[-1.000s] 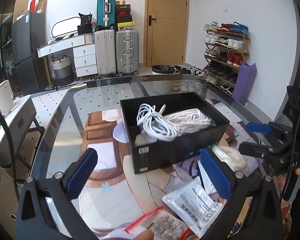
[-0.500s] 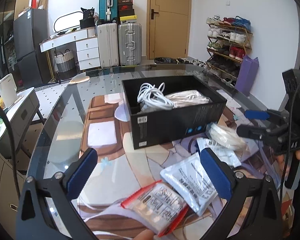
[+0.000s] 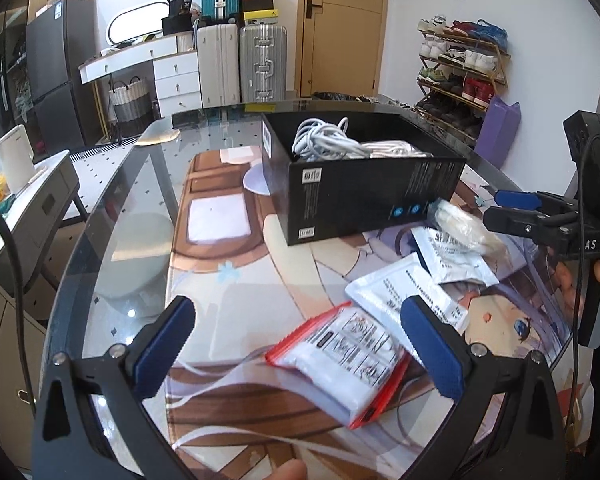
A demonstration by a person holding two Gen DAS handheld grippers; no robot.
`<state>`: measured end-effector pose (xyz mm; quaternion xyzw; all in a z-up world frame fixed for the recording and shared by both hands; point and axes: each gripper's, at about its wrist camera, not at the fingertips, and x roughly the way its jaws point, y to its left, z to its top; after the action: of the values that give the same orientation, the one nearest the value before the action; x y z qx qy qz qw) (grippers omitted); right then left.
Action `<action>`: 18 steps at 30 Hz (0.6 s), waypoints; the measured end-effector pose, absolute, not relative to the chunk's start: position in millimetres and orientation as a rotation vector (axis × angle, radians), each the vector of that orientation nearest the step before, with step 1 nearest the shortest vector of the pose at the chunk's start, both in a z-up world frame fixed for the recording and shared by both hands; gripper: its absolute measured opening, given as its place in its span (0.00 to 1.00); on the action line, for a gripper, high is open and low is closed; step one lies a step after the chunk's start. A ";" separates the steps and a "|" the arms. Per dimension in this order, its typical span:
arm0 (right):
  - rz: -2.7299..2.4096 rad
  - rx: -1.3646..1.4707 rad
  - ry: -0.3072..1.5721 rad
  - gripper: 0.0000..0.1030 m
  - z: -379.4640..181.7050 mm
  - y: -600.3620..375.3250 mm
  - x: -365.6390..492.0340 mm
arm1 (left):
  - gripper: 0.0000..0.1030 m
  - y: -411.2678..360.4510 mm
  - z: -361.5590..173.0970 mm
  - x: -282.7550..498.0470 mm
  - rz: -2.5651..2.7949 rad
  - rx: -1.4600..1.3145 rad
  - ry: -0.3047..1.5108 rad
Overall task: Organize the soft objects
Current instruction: 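Withdraw both grippers and move them toward the packets and bagged rope, then grasp the red-edged white packet with the left gripper while the right grasps the bagged cream rope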
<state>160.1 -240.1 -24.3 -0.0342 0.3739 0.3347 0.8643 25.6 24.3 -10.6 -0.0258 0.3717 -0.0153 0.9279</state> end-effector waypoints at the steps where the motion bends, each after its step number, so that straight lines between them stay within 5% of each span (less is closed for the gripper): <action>1: 0.702 -0.076 0.786 0.99 -25.6 -239.6 160.3 | 1.00 25.3 -11.2 24.7 -0.035 -0.056 0.765; 18: 0.693 -0.083 0.859 0.99 -38.9 -228.3 168.0 | 1.00 14.4 -27.0 22.6 -0.061 0.003 0.835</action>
<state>168.0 -228.3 -38.9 -0.0395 0.4078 0.3293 0.8507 22.6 14.4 -27.0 0.0013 0.4053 -0.0298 0.9137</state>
